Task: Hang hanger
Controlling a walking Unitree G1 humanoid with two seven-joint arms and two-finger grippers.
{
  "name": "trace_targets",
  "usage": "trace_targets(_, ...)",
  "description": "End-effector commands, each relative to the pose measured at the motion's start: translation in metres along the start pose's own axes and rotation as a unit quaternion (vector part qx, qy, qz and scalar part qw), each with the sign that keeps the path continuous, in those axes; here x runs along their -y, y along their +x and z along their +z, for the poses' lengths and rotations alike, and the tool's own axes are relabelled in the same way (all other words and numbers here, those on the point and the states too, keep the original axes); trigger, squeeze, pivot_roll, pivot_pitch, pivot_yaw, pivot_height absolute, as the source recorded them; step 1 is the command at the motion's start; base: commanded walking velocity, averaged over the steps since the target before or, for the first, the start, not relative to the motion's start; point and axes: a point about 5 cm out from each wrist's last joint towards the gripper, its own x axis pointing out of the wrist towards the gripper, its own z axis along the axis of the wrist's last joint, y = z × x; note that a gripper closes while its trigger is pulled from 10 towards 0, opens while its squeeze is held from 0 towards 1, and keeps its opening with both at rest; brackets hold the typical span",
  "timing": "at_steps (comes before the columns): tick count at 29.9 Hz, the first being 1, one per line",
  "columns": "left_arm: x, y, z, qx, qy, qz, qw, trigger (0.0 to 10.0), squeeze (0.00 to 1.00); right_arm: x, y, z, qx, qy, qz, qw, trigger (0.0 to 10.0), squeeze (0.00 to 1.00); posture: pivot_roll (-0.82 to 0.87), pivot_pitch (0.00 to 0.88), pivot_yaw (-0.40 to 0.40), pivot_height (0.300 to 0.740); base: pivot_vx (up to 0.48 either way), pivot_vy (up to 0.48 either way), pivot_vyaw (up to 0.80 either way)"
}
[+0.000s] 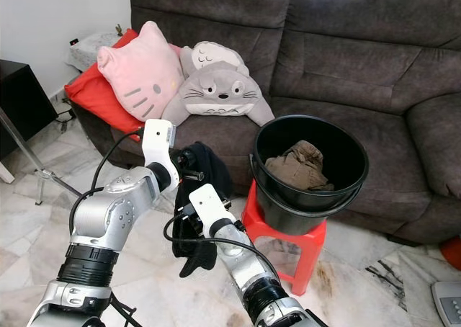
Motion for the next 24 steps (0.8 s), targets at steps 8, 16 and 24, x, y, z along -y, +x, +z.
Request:
trace_targets(8,0.004,-0.001,0.014,0.032,0.007,-0.012,0.999,0.0,0.00,0.038,-0.004,0.017,0.054,0.016,-0.148,0.987,10.0,0.00,-0.01,0.000,0.012,0.740,0.000,0.000,0.00)
trace_targets(16,0.004,0.000,0.013,0.033,0.008,-0.012,0.999,0.0,0.00,0.038,-0.004,0.038,0.131,0.040,-0.132,0.982,10.0,0.00,-0.02,0.000,0.017,0.740,0.000,0.000,0.00)
trace_targets(24,0.003,-0.001,0.013,0.033,0.008,-0.010,0.999,0.0,0.00,0.016,-0.003,0.047,0.158,0.050,-0.054,0.985,10.0,0.00,-0.01,0.000,0.016,0.740,0.000,0.000,0.00)
